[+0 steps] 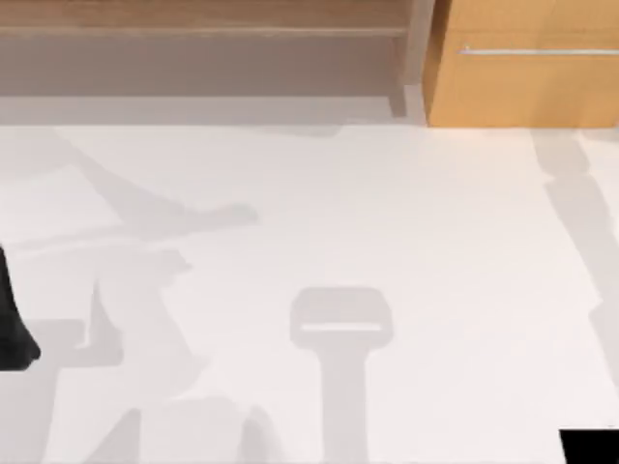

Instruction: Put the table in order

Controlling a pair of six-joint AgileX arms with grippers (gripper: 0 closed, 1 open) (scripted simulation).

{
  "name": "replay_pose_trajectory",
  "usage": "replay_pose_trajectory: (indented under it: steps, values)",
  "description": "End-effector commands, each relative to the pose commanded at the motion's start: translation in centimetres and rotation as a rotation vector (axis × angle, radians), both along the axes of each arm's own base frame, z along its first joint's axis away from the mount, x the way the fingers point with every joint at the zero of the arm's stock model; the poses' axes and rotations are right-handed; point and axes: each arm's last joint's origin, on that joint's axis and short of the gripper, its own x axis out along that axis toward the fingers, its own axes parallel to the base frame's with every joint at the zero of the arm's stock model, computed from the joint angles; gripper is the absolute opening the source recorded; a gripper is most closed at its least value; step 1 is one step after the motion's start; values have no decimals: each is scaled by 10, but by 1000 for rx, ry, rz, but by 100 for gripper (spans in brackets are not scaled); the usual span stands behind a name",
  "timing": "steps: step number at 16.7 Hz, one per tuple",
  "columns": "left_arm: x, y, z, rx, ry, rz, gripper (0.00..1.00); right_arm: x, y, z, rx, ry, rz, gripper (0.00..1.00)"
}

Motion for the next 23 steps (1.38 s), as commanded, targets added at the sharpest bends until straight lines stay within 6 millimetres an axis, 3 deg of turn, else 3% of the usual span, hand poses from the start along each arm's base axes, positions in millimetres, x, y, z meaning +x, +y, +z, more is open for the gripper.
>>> replay_pose_trajectory:
  steps: [5, 7, 10, 13, 16, 23]
  values:
    - [0, 0, 0, 0, 0, 0, 100, -28, -142, -53, 147, 138, -244, 0]
    - [0, 0, 0, 0, 0, 0, 100, -45, -185, -84, 231, 219, -317, 0]
    - [0, 0, 0, 0, 0, 0, 100, -69, -228, -133, 378, 345, -372, 0]
    - [0, 0, 0, 0, 0, 0, 100, -80, -247, -176, 521, 459, -348, 0]
    - [0, 0, 0, 0, 0, 0, 100, -70, -245, -209, 623, 552, -244, 0]
    - [0, 0, 0, 0, 0, 0, 100, -15, -213, -237, 685, 659, 41, 0]
